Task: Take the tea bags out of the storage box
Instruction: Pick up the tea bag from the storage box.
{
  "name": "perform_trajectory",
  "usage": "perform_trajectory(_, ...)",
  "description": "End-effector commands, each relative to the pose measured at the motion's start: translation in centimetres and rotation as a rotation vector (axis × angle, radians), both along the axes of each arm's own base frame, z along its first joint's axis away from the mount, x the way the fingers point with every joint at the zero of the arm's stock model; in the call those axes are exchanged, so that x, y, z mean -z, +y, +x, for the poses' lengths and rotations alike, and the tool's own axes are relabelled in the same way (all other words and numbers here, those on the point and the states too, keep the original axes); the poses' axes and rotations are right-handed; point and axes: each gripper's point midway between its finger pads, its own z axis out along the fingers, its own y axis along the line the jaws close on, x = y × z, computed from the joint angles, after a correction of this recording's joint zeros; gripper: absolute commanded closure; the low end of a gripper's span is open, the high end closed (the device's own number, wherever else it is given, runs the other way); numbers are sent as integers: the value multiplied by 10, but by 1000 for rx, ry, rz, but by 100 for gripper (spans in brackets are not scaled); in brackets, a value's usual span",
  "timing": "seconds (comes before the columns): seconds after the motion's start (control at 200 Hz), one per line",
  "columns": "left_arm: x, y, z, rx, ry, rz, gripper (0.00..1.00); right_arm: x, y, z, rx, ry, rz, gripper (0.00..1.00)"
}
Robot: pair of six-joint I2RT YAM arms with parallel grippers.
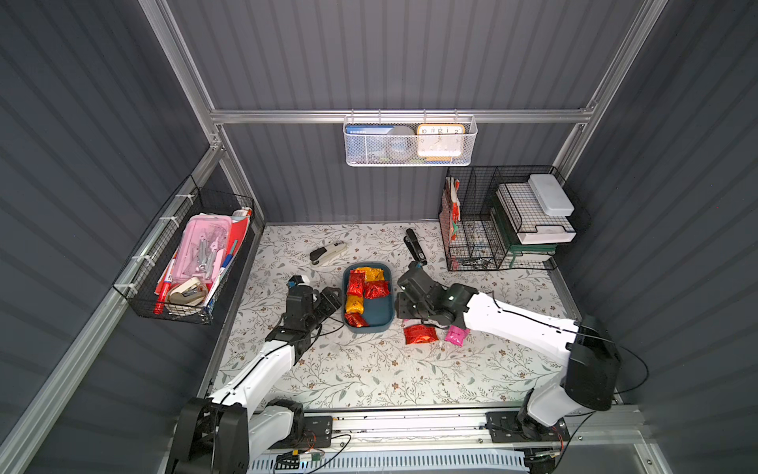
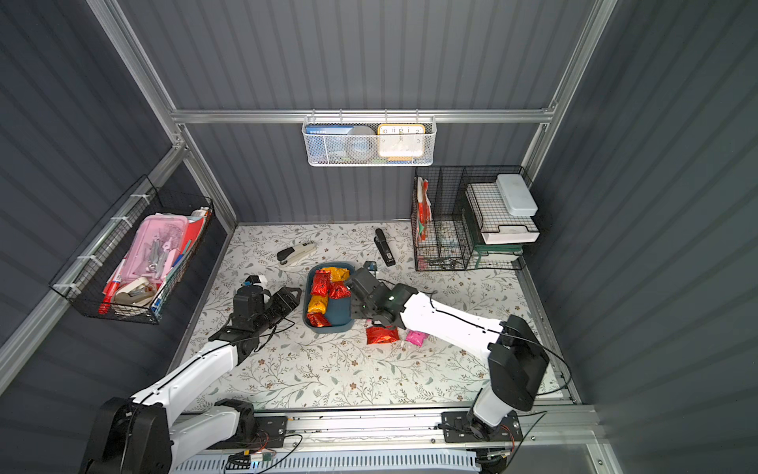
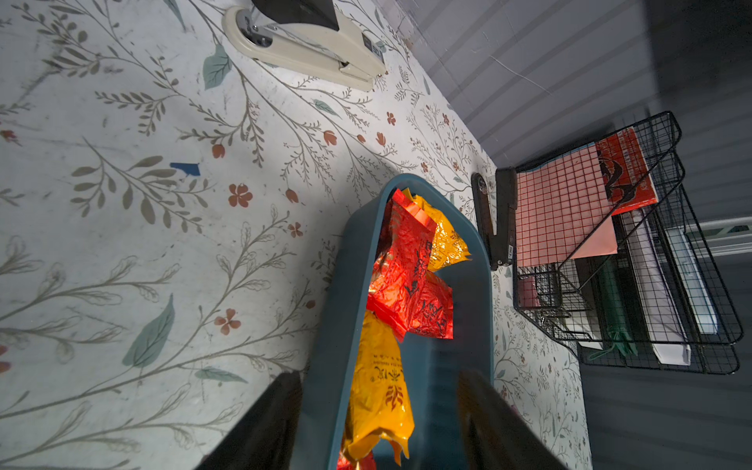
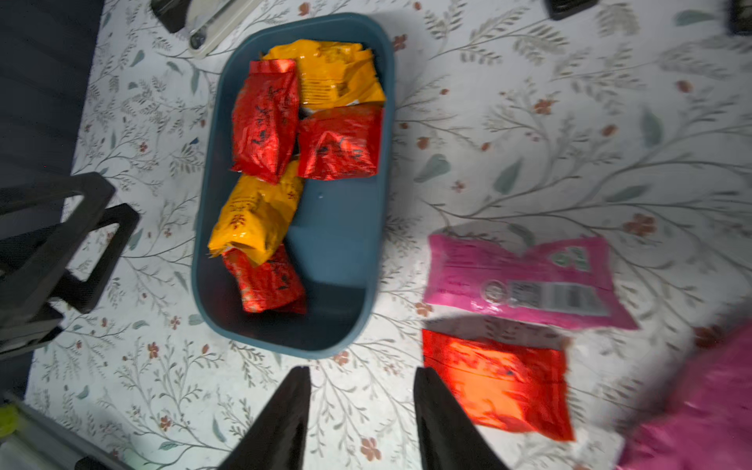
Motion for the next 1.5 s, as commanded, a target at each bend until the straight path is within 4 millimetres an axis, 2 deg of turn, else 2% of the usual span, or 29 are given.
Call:
perform_trajectory(0.0,-5,-3,3,14,-9,-15,34,0,40,6,-29,25,112,51)
perform_trajectory(0.12,-4,-3,3,8,-2,-19,33,10,69,15,-7,69,183,50)
perform_trajectory(0.355,-1,-4,1,15,-5,-33,33,37,97,21,159,231,381,46)
perform_trajectory(0.695,8,-9,1,52,20,-57,31,70,92,30,314,290,382,41)
perform_trajectory(1.291,22,-10,4,107,35,-132,30,96,115,38,304,338,401,39)
perform_trajectory(1.396,24,-14,4,125,32,-142,31,100,118,38,297,345,403,40)
perform_trajectory(1.496,26,-14,3,128,28,-145,33,103,120,40,295,344,407,48)
